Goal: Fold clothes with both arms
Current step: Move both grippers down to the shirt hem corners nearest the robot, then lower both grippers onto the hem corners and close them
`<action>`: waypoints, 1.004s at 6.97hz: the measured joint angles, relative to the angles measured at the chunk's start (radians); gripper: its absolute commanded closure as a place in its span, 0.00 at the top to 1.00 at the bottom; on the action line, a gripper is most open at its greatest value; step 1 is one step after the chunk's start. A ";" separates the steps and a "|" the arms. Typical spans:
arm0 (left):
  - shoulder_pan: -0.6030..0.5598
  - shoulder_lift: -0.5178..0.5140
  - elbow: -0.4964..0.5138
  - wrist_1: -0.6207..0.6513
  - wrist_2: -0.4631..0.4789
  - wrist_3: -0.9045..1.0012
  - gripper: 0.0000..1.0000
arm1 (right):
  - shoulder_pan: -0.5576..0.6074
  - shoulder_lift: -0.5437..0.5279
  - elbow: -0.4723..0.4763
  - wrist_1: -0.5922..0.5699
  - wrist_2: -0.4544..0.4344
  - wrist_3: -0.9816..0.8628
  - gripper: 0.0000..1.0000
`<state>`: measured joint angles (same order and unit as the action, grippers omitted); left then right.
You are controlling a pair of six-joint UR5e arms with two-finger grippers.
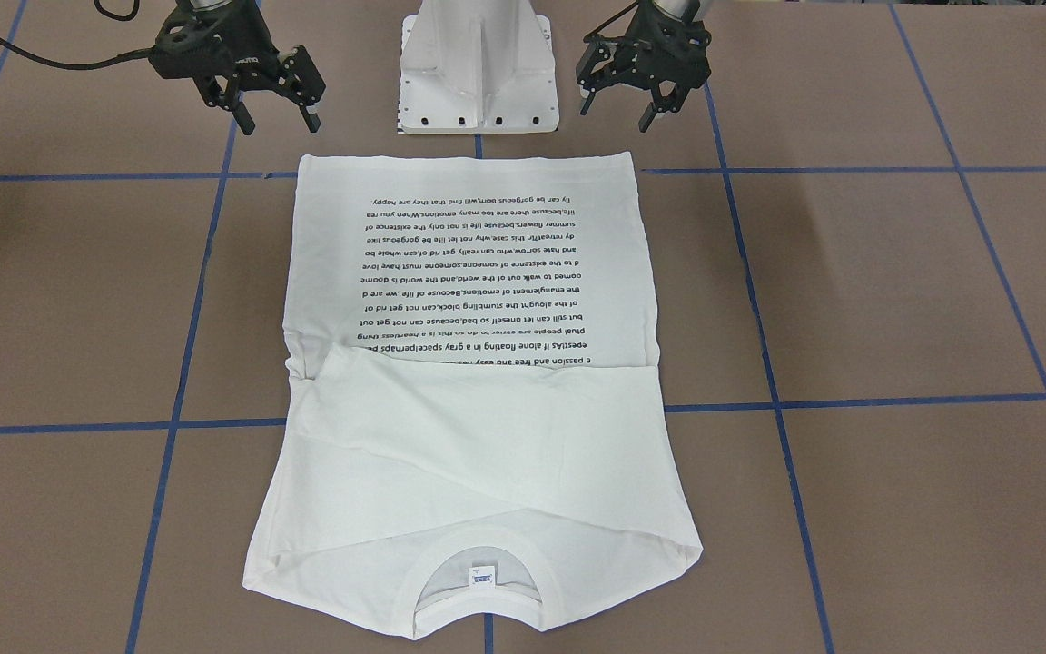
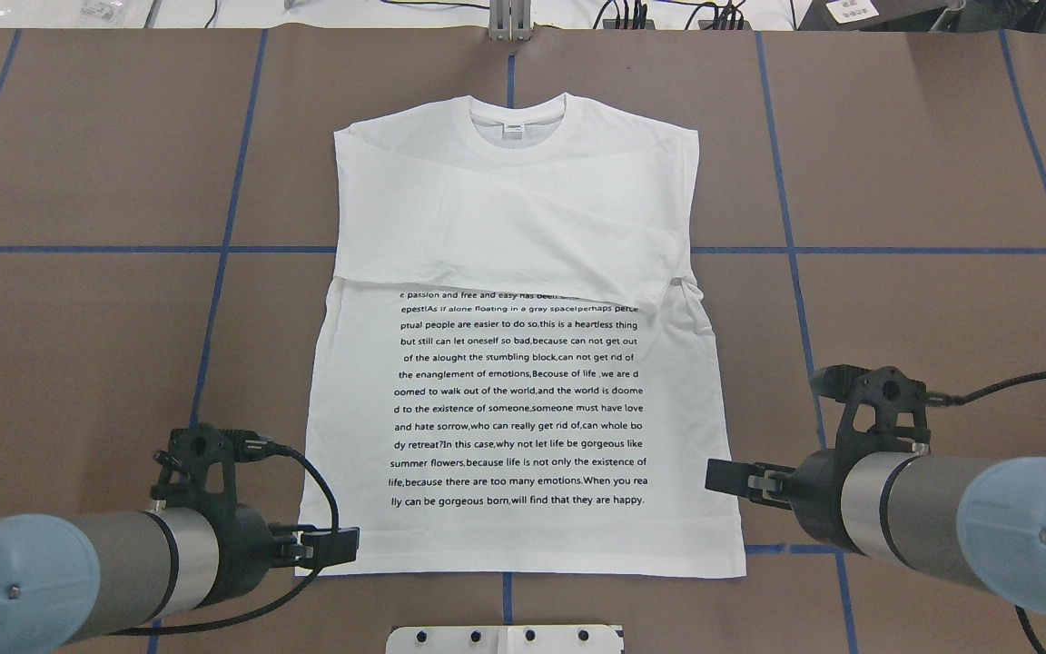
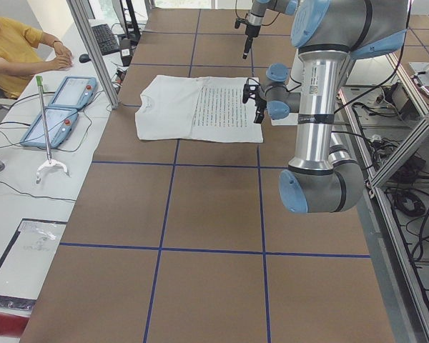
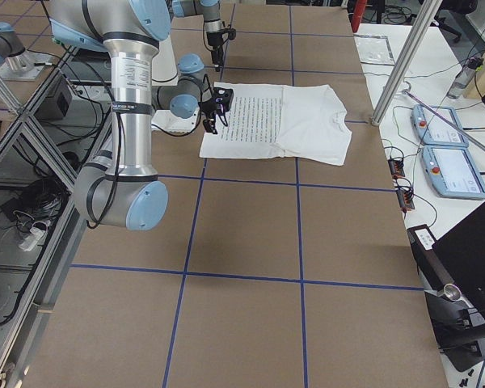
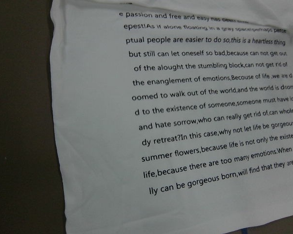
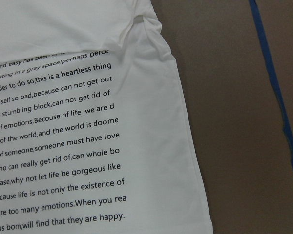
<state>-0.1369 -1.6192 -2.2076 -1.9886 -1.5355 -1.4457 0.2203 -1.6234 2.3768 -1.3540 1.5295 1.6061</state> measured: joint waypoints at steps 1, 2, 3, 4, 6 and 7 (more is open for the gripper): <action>0.034 0.022 0.068 -0.099 0.033 -0.037 0.86 | -0.052 -0.031 -0.001 0.049 -0.050 0.030 1.00; 0.058 0.035 0.126 -0.185 0.064 -0.064 0.79 | -0.089 -0.051 -0.001 0.074 -0.092 0.050 1.00; 0.073 0.040 0.159 -0.233 0.082 -0.084 0.76 | -0.108 -0.059 -0.002 0.085 -0.115 0.059 1.00; 0.080 0.042 0.173 -0.252 0.089 -0.094 0.76 | -0.117 -0.062 -0.003 0.088 -0.125 0.063 1.00; 0.082 0.045 0.178 -0.256 0.090 -0.097 0.76 | -0.122 -0.062 -0.003 0.090 -0.130 0.064 1.00; 0.082 0.051 0.179 -0.253 0.090 -0.098 0.75 | -0.123 -0.062 -0.003 0.090 -0.131 0.064 1.00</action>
<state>-0.0545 -1.5683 -2.0287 -2.2415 -1.4453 -1.5432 0.0970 -1.6859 2.3736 -1.2641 1.3982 1.6704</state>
